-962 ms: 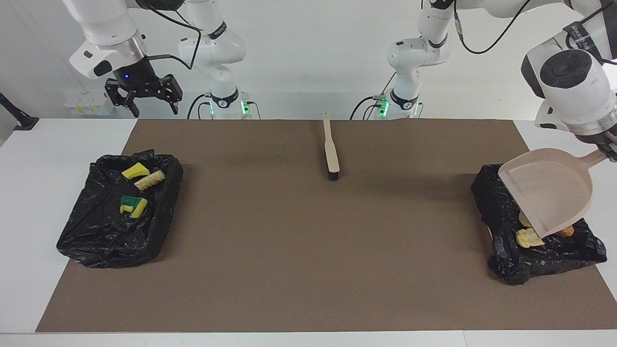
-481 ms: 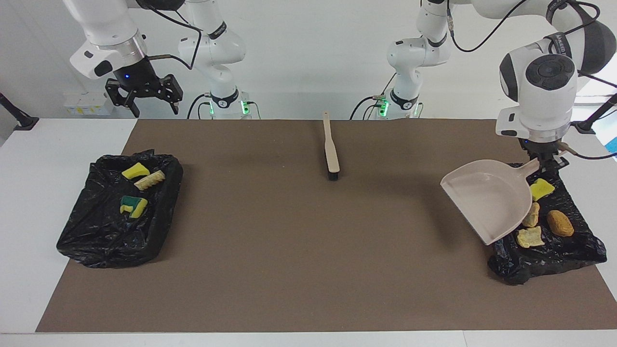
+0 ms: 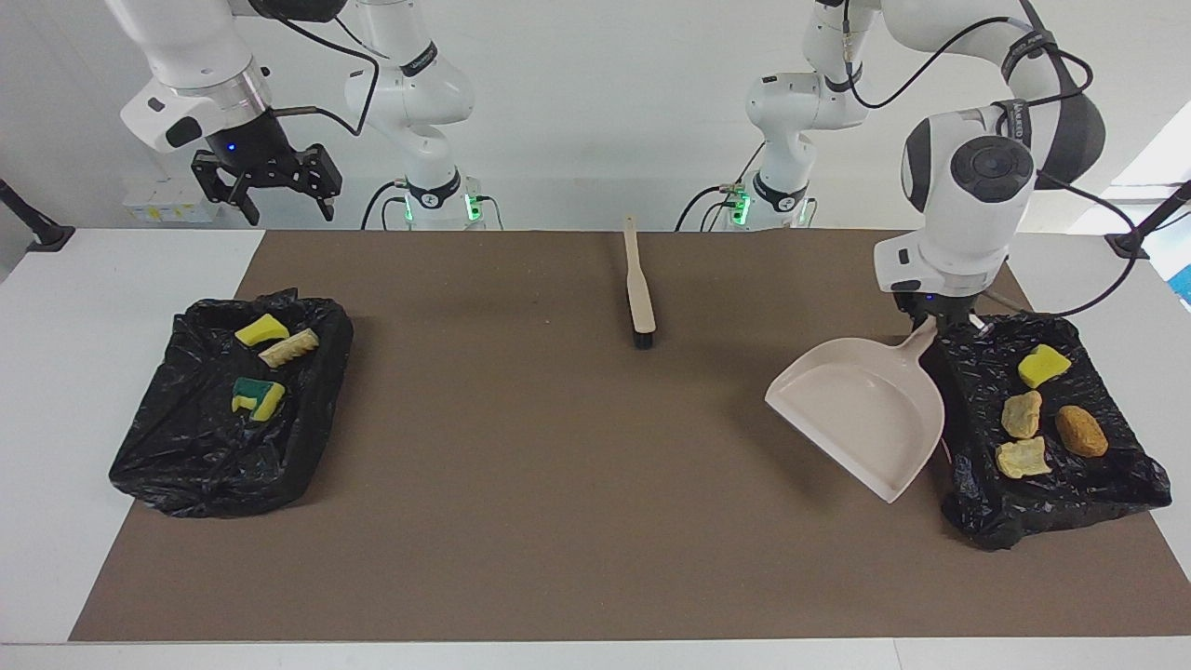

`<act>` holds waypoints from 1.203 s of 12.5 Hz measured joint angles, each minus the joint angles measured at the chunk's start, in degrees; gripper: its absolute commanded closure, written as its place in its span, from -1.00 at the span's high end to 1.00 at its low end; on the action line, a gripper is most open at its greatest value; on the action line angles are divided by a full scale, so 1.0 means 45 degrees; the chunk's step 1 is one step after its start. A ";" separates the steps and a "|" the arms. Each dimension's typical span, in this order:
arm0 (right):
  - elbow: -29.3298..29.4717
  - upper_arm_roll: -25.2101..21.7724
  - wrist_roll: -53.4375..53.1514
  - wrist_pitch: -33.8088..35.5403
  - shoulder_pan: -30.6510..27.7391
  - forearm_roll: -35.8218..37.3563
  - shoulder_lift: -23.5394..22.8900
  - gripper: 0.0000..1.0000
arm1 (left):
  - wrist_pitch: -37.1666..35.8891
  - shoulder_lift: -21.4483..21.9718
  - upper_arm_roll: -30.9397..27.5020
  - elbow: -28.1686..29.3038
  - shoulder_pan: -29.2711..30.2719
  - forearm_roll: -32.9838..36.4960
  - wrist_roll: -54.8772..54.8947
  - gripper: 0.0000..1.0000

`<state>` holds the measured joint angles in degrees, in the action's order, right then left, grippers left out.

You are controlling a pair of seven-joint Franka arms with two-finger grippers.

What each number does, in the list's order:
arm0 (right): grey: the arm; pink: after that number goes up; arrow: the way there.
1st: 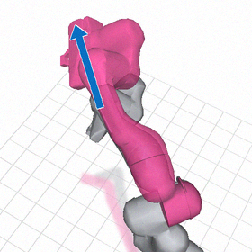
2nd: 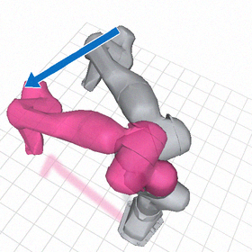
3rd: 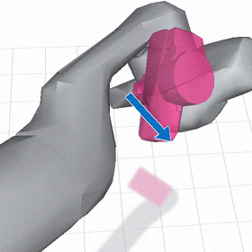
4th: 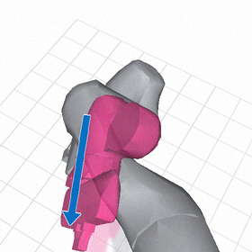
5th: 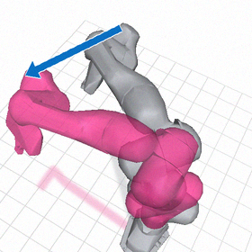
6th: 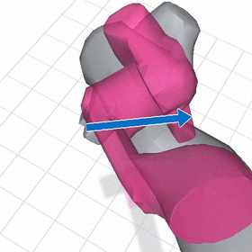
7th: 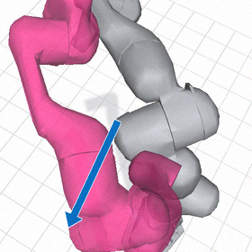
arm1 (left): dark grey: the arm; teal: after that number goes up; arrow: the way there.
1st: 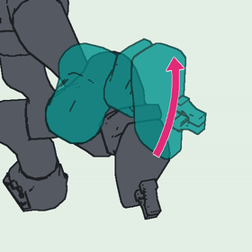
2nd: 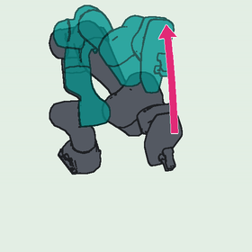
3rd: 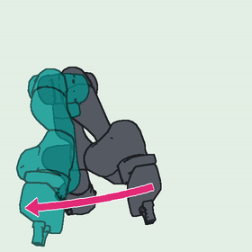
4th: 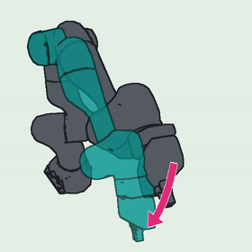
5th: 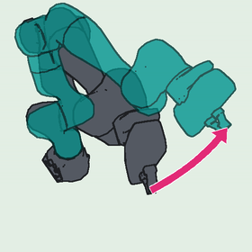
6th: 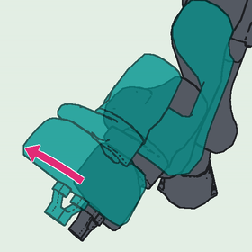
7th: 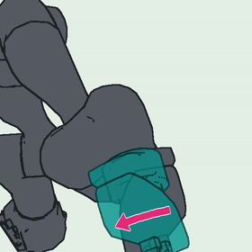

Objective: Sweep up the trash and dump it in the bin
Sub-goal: 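Bring the empty dustpan back over the table with the left gripper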

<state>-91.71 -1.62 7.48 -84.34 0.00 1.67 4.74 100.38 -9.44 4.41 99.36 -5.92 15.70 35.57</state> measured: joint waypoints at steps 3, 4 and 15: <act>0.0000 0.0098 -0.0129 -0.0003 -0.0018 0.0000 0.0000 1.00 | 0.0695 -0.0900 0.0004 -0.0147 -0.0992 -0.1606 -0.4167 -1.00; 0.0000 0.0098 -0.0164 -0.0004 -0.0042 0.0000 0.0000 1.00 | 0.0901 -0.1178 0.0007 -0.0333 -0.1320 -0.2049 -0.5721 -1.00; 0.0000 0.0098 -0.0173 -0.0006 -0.0095 0.0000 0.0000 1.00 | 0.3082 -0.2673 0.0008 -0.2075 -0.3997 -0.3354 -1.3078 -1.00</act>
<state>-91.71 -1.18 6.70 -84.36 -0.43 1.67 4.74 114.25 -21.47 4.45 90.02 -23.90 0.61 -23.29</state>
